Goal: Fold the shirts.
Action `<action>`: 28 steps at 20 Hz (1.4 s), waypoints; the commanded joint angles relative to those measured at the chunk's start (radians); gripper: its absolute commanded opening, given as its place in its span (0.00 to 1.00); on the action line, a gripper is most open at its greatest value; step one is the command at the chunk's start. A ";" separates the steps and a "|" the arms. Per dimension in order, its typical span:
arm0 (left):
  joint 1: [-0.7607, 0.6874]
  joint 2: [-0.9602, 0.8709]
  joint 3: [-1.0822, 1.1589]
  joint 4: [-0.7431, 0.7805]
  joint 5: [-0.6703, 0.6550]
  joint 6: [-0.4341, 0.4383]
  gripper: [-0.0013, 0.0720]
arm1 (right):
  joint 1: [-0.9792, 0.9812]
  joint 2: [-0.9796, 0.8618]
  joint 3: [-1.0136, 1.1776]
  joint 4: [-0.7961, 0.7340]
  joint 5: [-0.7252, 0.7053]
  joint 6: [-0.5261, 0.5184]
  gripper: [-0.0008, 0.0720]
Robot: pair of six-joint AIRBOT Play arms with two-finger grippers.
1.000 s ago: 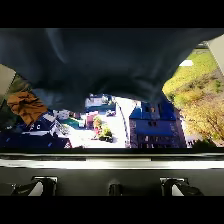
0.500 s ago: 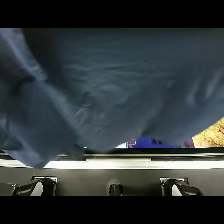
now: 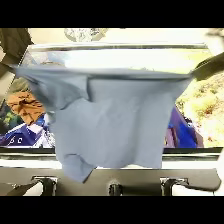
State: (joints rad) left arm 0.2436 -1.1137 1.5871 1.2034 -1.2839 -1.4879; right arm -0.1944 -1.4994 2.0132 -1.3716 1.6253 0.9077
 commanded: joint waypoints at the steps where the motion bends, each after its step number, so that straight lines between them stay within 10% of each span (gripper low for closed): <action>1: -0.062 -0.251 -0.109 -0.003 0.040 0.027 0.06 | 0.006 -0.298 0.002 0.090 -0.037 0.019 0.06; 10: -0.116 -0.588 -0.032 -0.011 0.568 -0.011 0.06 | 0.048 -0.468 0.003 0.084 -0.723 0.111 0.06; 18: -0.082 -0.563 -0.019 0.057 0.071 0.112 0.06 | 0.048 -0.436 -0.030 0.086 -0.037 0.086 0.06; 28: -0.082 -0.611 -0.130 0.092 -0.080 0.112 0.05 | 0.048 -0.436 -0.339 0.168 0.025 0.121 0.06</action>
State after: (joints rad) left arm 0.1604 -1.7138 1.4696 1.2919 -1.3315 -1.3796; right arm -0.1474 -1.9362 1.7191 -1.2259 1.6257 1.0256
